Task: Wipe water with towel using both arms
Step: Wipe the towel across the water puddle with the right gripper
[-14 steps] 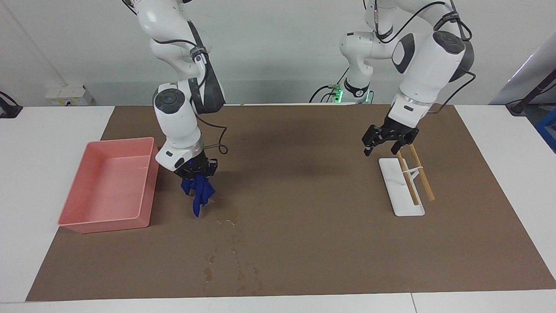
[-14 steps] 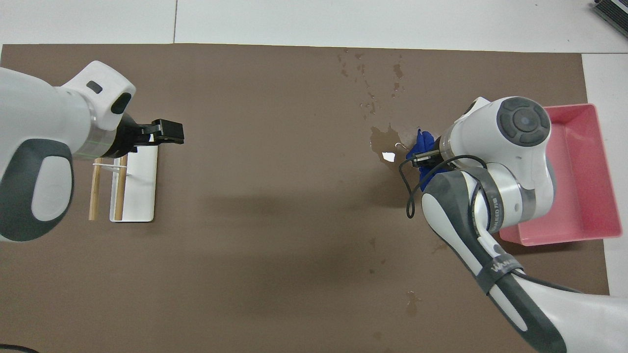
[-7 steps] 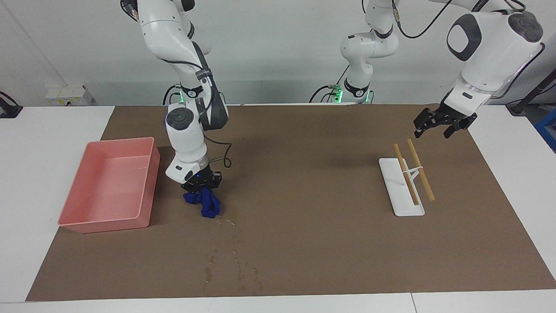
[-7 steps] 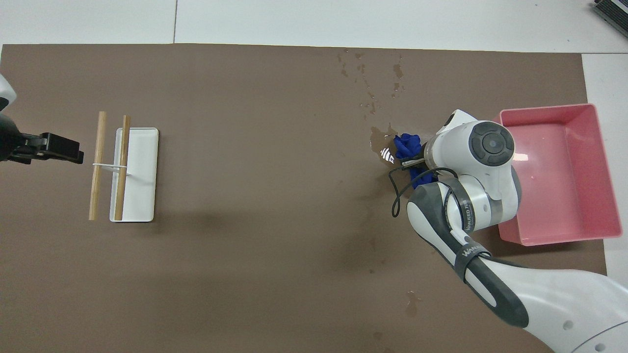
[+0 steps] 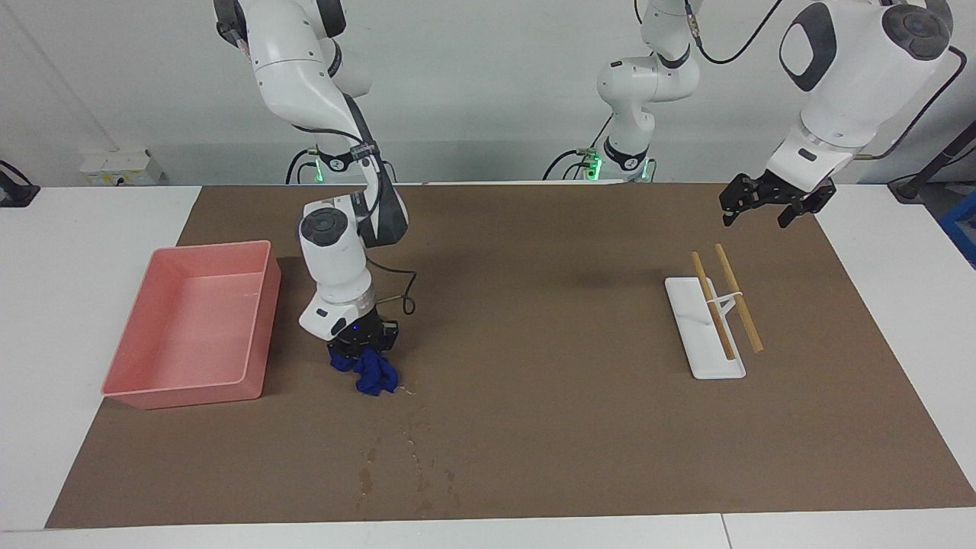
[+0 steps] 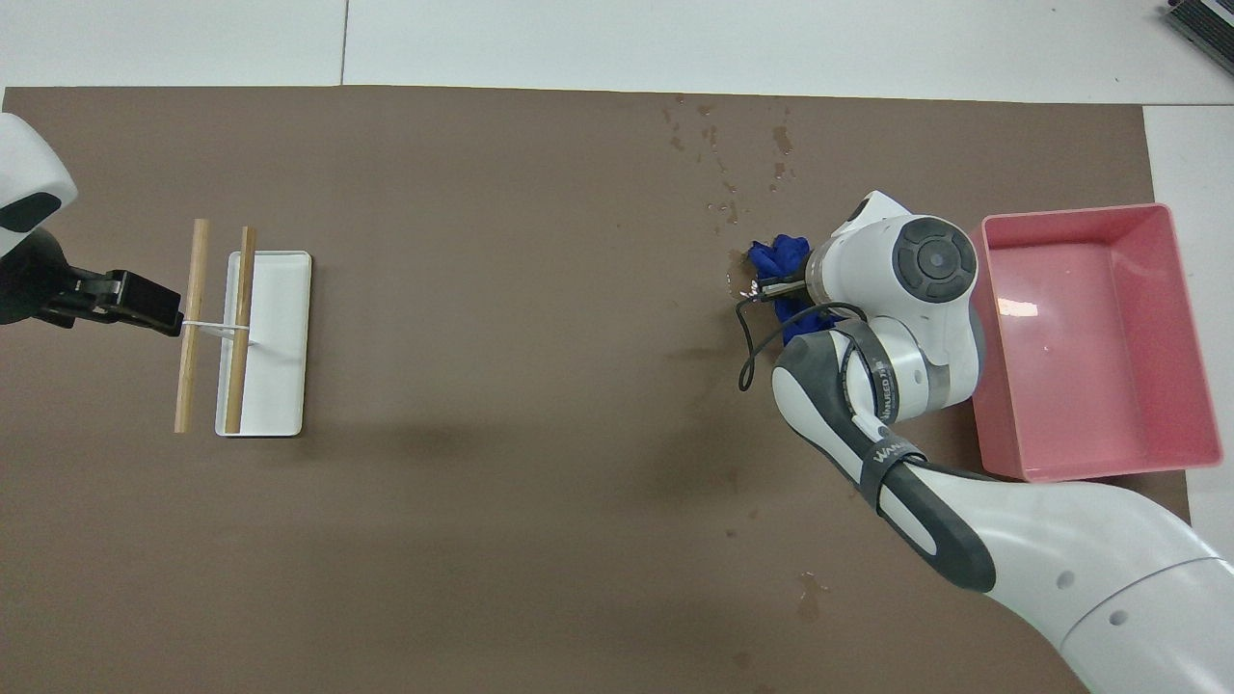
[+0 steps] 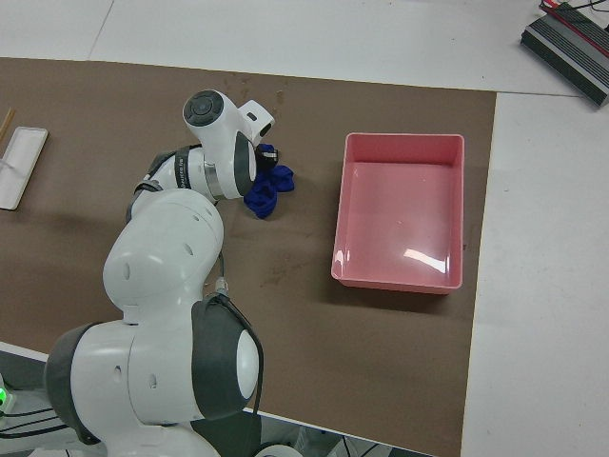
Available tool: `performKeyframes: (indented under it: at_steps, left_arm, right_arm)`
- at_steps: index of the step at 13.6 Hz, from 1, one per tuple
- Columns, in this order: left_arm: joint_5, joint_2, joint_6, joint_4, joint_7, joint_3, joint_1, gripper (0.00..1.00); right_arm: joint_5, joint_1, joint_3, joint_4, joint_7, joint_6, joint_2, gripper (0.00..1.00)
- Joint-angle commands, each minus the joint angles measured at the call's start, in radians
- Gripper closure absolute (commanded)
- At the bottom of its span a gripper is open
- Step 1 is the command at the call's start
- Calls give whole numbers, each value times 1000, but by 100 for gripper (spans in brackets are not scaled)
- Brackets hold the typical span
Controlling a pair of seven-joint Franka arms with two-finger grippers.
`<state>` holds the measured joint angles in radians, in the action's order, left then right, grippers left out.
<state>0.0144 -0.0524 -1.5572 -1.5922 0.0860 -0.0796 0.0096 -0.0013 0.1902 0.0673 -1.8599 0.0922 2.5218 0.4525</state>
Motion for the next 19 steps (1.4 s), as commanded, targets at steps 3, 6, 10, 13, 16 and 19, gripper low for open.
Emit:
performKeyframes:
  at_steps: [3, 6, 10, 13, 16, 19]
  left_arm:
    - [16, 25, -32, 0, 8, 18, -17, 0]
    - [-16, 26, -17, 43, 11, 27, -14, 0]
    - [-16, 43, -20, 17, 3, 23, -13, 0]
    - [-16, 51, -20, 6, 1, 23, -14, 0]
    - [-16, 52, -20, 6, 1, 23, -5, 0]
    - [-16, 51, -20, 6, 3, 23, -5, 0]
  right_arm:
    - [191, 44, 6, 103, 72, 22, 77, 100]
    - [404, 67, 5, 107, 118, 32, 77, 100]
    - [590, 84, 5, 128, 182, 43, 84, 100]
    - [626, 109, 5, 142, 228, 60, 87, 100]
    - [595, 100, 3, 136, 138, 61, 104, 100]
    - [580, 109, 2, 116, 61, 120, 136, 100]
